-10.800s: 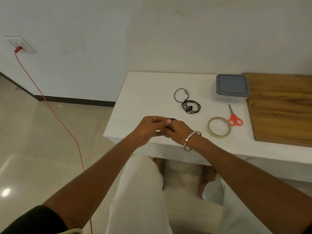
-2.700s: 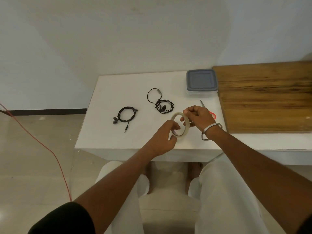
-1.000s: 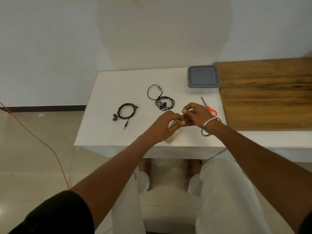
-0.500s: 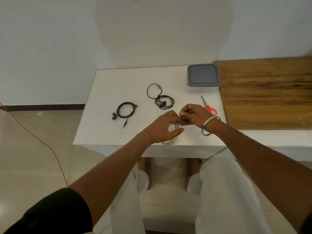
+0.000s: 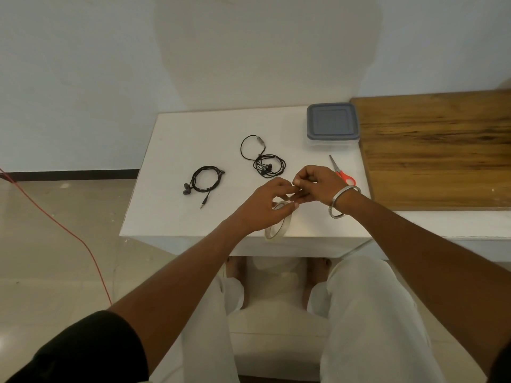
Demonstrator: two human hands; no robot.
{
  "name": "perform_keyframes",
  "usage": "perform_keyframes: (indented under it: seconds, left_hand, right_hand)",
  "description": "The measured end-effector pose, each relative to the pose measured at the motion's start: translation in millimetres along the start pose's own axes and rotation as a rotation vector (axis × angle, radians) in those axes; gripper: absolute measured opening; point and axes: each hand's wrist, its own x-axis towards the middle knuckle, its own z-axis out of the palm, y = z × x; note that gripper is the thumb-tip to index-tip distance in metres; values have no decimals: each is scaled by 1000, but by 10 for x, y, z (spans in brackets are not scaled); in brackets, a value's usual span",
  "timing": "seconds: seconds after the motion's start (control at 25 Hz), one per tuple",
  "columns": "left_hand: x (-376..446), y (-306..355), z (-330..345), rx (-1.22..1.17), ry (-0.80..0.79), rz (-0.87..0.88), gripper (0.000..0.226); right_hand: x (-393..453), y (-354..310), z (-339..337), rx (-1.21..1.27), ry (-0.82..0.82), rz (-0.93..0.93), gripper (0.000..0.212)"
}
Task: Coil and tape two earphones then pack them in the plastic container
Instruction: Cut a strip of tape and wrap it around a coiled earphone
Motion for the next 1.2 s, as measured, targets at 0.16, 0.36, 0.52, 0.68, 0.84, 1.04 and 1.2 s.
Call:
perform_keyframes:
  seconds: [0.16, 0.36, 0.52, 0.68, 0.84, 1.04, 1.2]
  left_hand:
    - [-6, 18, 4, -55, 18, -62, 39]
    - [14, 58, -11, -105, 20, -129, 43]
    - [36, 71, -34, -107, 6, -162, 47]
    - [27, 76, -56, -145, -84, -212, 60]
    - [8, 86, -53, -183, -145, -224, 62]
    - [-17, 66, 2, -235, -76, -241, 69]
    - [-21, 37, -11, -291, -31, -244, 67]
  right_hand:
    - [29, -13, 1, -75, 2, -9, 8]
    - [55, -68, -5, -102, 13, -3, 11]
    - [96, -89, -7, -162, 24, -11, 11]
    - [137, -81, 10, -172, 55, -12, 9]
    - [166, -54, 0, -188, 52, -15, 9]
    - [180, 53, -125, -66, 91, 45, 23]
    - [152, 259, -399, -522, 513, 58, 23]
